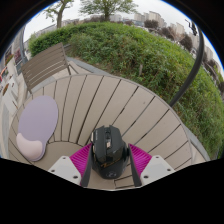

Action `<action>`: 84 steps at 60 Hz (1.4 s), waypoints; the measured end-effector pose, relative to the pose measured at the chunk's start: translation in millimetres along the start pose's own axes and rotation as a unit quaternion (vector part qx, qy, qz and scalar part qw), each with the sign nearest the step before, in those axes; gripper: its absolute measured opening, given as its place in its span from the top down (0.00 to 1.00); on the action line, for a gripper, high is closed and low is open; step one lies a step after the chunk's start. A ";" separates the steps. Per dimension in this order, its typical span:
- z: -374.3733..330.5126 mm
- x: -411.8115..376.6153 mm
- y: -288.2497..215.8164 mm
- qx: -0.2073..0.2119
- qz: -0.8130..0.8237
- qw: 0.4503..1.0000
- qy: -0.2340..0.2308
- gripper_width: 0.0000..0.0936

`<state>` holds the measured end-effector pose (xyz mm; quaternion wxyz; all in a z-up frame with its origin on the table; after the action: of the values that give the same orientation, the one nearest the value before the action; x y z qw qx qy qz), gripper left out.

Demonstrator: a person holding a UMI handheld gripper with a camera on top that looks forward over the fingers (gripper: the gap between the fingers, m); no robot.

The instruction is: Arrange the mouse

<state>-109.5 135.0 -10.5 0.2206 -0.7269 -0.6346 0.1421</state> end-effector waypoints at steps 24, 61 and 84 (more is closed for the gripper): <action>-56.0 -20.7 -33.6 0.023 0.008 1.000 0.003 0.39; -18.8 -263.2 -67.7 0.007 -0.042 0.997 -0.062 0.39; -64.3 -239.0 -66.9 0.047 -0.036 0.998 -0.034 0.09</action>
<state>-172.5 -103.0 60.9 0.2382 -0.6870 -0.6603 0.1881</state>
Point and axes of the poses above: the point between the fingertips, and its own axes, seen from behind it with the camera up: x to the right, y down, z forward, the way the camera looks, the point moved 2 cm from there along -z, backward, against the way the camera looks, and after that the axes turned 1 degree about -x, right-handed, at the moved point
